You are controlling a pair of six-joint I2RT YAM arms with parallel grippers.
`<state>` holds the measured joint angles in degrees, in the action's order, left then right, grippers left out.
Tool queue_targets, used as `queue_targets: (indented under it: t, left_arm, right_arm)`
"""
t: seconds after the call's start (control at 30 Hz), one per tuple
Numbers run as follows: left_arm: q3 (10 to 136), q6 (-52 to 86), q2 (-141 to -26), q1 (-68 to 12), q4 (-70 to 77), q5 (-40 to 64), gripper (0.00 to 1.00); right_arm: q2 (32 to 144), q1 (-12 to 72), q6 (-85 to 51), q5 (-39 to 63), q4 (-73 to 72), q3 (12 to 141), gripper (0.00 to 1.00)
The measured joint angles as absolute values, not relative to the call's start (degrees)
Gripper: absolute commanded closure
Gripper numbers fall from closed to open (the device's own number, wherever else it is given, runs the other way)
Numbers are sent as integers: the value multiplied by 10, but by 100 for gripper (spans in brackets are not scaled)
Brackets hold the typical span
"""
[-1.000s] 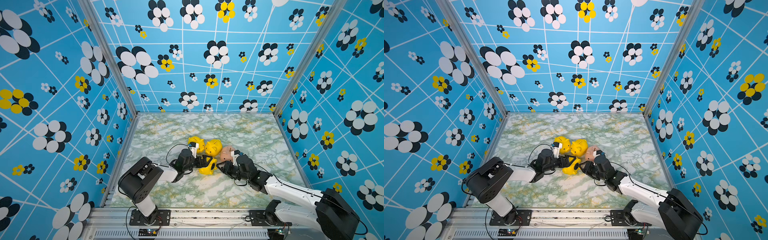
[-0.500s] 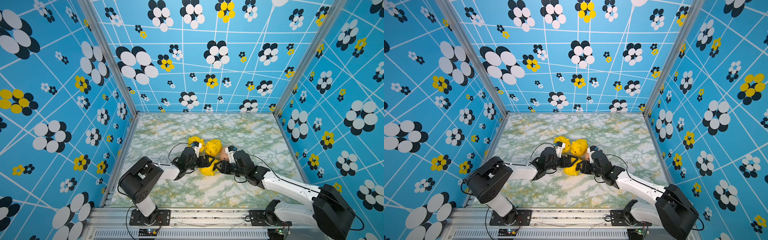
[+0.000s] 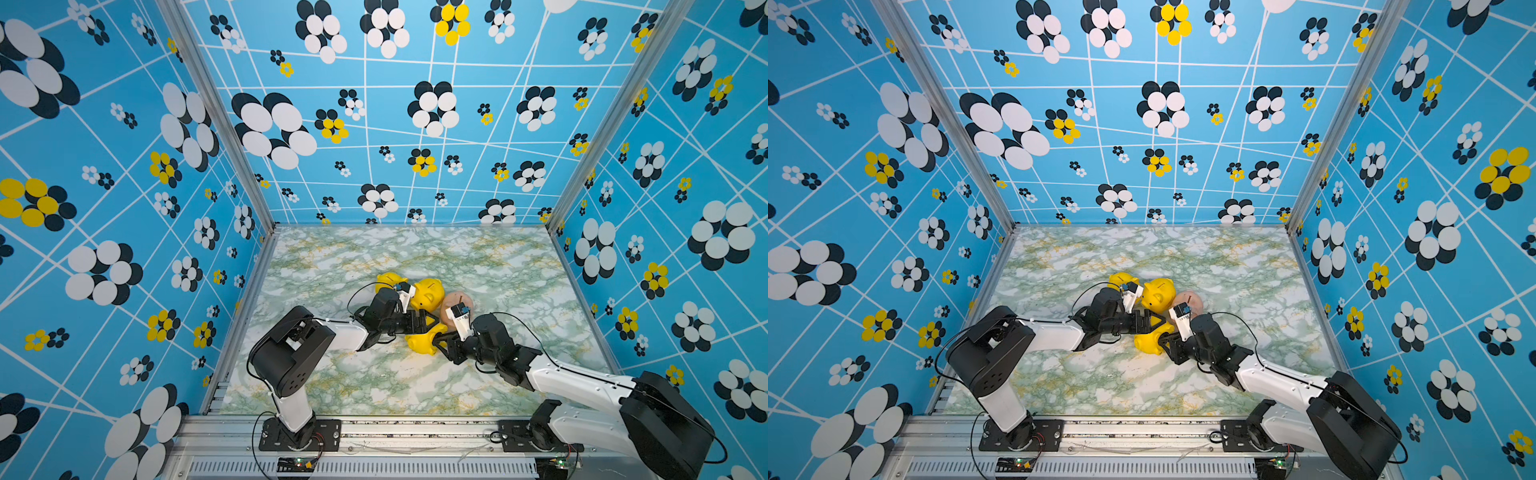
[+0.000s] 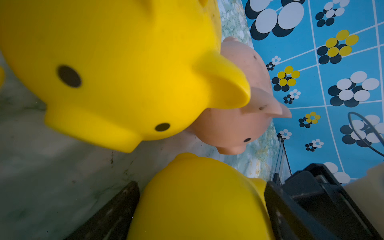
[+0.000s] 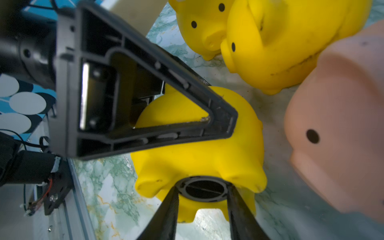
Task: Open piggy banks
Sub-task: Open the lid on the piggy bank.
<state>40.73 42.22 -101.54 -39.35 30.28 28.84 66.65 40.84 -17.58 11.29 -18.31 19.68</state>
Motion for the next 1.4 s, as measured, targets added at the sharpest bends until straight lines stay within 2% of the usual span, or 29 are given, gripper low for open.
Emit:
queue_targets:
  t: [0.1,0.3,0.8,1.4]
  left_arm:
    - [408,422,-1018,-397,302,298,6]
    - [416,422,-1023,-398,293,314,6]
    - [417,427,-1024,-402,287,324,6]
    - [417,449,-1024,-392,283,324,6]
  right_arm:
    - [650,408,-126,113,-192,179,69]
    - [631,408,-36,106,-196,163,75]
    - [597,453,123,58,-216,153,70]
    - [622,485,182,-8,-202,178,74]
